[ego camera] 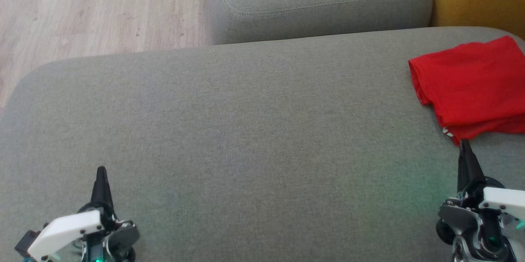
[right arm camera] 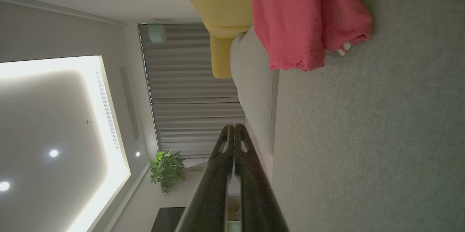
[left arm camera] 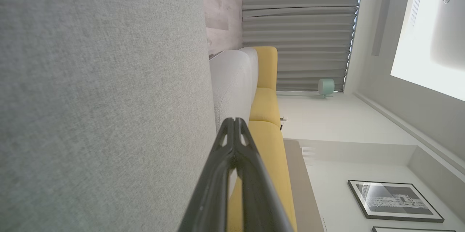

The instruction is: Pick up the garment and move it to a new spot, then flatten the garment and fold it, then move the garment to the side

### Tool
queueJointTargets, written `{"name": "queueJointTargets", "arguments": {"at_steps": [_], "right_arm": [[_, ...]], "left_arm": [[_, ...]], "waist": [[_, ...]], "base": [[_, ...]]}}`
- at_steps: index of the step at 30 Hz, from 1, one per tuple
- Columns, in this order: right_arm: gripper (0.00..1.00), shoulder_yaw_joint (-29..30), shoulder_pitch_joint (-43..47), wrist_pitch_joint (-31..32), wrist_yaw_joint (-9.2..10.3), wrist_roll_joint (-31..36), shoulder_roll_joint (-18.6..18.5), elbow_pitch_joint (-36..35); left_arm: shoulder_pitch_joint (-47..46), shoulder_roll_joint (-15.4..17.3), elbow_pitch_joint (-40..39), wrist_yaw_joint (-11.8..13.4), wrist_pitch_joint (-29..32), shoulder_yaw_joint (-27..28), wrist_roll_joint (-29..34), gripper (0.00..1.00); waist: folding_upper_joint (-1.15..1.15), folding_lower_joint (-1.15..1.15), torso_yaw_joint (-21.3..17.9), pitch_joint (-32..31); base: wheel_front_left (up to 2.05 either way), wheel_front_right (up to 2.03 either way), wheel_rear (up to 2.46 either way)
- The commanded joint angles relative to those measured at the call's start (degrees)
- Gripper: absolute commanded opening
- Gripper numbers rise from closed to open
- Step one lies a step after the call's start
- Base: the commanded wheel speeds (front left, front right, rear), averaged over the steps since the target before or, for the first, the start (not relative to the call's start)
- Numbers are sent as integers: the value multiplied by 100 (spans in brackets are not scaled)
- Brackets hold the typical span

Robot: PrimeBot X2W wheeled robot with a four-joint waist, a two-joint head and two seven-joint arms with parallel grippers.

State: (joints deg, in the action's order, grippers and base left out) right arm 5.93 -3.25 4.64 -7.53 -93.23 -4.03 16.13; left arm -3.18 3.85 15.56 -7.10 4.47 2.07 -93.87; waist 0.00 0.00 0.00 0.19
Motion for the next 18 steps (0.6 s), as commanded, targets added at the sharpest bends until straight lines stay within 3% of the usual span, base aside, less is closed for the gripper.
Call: {"name": "queueJointTargets", "arguments": {"at_steps": [1,18], "right_arm": [[0,-100,-279,56,4,-27,-1,-220],[0,-70,-281,80,4,-2,20,-218]], "left_arm": [[-283,62,-162,-38,25,224,-13,0],[-286,34,-160,-38,56,263,20,0]], "waist": [[0,0,0,0],[0,0,0,0]], "base": [[0,0,0],[0,0,0]]}}
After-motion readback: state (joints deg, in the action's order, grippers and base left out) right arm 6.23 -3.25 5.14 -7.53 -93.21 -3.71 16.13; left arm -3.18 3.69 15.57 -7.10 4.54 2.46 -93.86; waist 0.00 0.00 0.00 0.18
